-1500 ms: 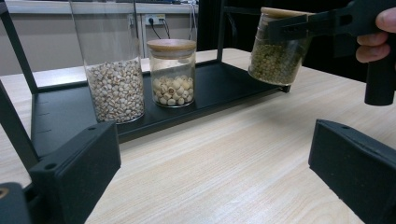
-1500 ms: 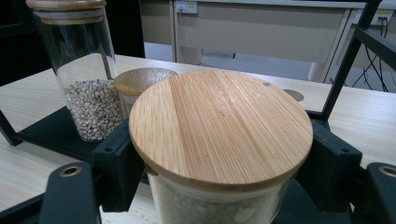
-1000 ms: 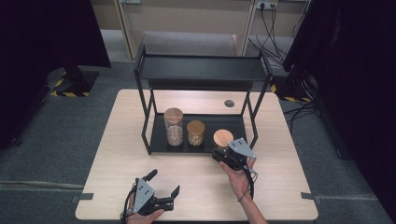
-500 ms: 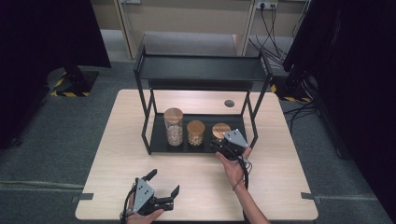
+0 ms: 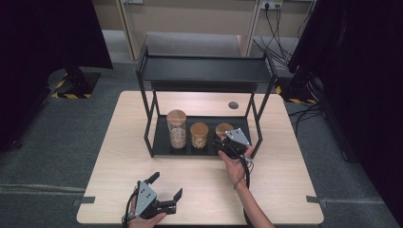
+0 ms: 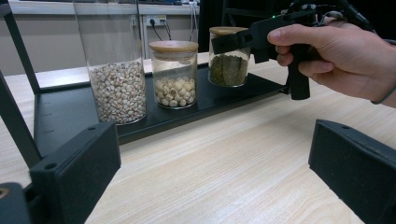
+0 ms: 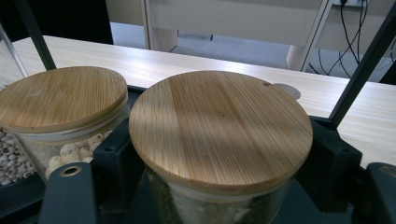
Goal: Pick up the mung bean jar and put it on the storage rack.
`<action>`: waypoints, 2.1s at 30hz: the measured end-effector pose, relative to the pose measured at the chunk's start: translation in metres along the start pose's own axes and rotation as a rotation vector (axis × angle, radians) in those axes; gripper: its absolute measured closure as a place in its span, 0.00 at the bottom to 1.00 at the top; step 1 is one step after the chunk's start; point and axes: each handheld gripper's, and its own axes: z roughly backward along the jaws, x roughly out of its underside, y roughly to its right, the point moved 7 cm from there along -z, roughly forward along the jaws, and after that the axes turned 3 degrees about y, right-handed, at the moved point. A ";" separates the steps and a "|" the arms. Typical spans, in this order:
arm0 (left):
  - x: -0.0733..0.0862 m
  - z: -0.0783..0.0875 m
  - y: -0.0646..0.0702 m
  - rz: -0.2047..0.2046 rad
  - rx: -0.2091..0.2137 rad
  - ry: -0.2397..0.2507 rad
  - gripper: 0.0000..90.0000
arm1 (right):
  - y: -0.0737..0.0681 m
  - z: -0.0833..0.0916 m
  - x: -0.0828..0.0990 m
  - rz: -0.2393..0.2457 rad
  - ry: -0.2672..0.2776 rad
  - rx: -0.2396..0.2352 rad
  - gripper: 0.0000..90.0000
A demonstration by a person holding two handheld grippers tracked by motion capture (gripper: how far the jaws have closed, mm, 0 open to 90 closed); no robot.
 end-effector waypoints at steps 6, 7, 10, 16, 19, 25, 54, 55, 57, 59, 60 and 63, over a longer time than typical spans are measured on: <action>0.000 0.000 0.000 -0.001 0.000 0.000 0.02 | -0.004 -0.004 0.001 0.005 -0.002 -0.016 0.28; 0.000 0.000 0.000 0.000 0.000 0.001 0.02 | -0.005 -0.005 0.001 0.004 -0.004 -0.017 0.28; 0.000 0.000 0.000 0.000 0.000 0.001 0.02 | -0.006 -0.007 0.003 0.004 -0.007 -0.018 0.28; 0.000 0.000 0.000 0.001 0.002 0.001 0.02 | -0.007 -0.013 0.005 0.009 -0.019 -0.007 0.28; 0.000 0.000 0.000 0.000 0.001 0.001 0.02 | -0.007 -0.015 0.007 0.014 -0.030 -0.008 0.28; 0.000 0.000 0.000 0.001 0.002 0.002 0.02 | -0.005 -0.015 0.009 0.002 -0.031 -0.007 0.27; 0.000 0.000 0.001 -0.001 0.000 0.004 0.02 | -0.006 0.033 -0.004 -0.009 0.063 -0.043 0.05; 0.000 0.000 0.001 -0.001 0.000 0.004 0.02 | -0.006 0.034 -0.003 -0.009 0.065 -0.047 0.05; 0.000 0.000 0.001 -0.001 -0.001 0.004 0.02 | -0.006 0.038 -0.003 -0.008 0.069 -0.057 0.05; 0.000 0.000 0.001 0.000 -0.001 0.004 0.02 | -0.006 0.041 -0.003 -0.011 0.074 -0.063 0.05; 0.000 0.000 0.001 0.000 -0.001 0.004 0.02 | -0.006 0.042 -0.002 -0.012 0.076 -0.067 0.05; 0.000 0.000 0.001 0.000 -0.001 0.004 0.02 | -0.006 0.048 -0.002 -0.020 0.086 -0.083 0.05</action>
